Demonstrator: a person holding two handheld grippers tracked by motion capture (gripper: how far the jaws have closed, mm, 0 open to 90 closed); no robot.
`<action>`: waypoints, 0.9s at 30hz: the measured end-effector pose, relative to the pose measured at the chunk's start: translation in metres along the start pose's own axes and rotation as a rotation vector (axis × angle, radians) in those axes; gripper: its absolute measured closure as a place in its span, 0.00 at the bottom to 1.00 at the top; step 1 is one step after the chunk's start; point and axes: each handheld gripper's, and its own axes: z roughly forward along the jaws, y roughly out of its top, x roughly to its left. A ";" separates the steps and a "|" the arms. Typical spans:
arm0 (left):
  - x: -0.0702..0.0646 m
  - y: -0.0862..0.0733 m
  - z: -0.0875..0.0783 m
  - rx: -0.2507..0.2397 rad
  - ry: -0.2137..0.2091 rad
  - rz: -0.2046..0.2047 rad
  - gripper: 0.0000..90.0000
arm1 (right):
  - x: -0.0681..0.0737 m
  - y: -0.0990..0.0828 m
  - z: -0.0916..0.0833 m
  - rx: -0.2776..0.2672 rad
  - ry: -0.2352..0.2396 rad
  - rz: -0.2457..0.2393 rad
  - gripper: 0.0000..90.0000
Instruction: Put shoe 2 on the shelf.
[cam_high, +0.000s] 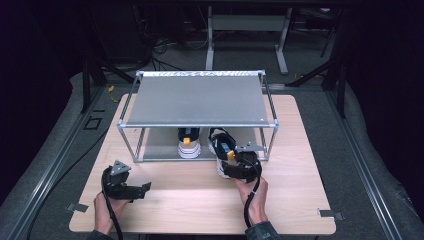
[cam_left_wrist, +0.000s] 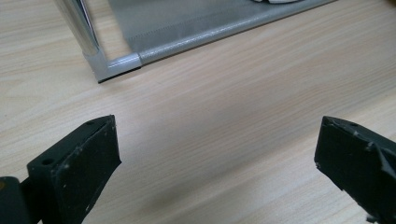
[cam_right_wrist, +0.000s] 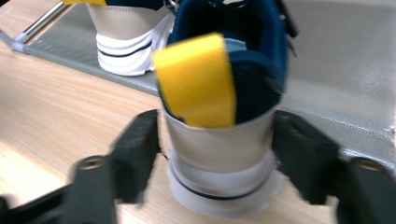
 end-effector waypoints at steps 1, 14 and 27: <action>0.000 0.000 0.000 0.000 -0.001 -0.001 0.00 | 0.000 0.000 0.001 -0.010 0.017 0.011 0.41; 0.000 0.000 0.004 0.015 0.000 0.005 0.00 | 0.008 0.002 0.012 -0.079 0.013 0.063 0.43; 0.002 -0.004 0.003 0.017 -0.002 0.005 0.00 | 0.013 0.000 0.012 -0.058 0.070 0.065 0.42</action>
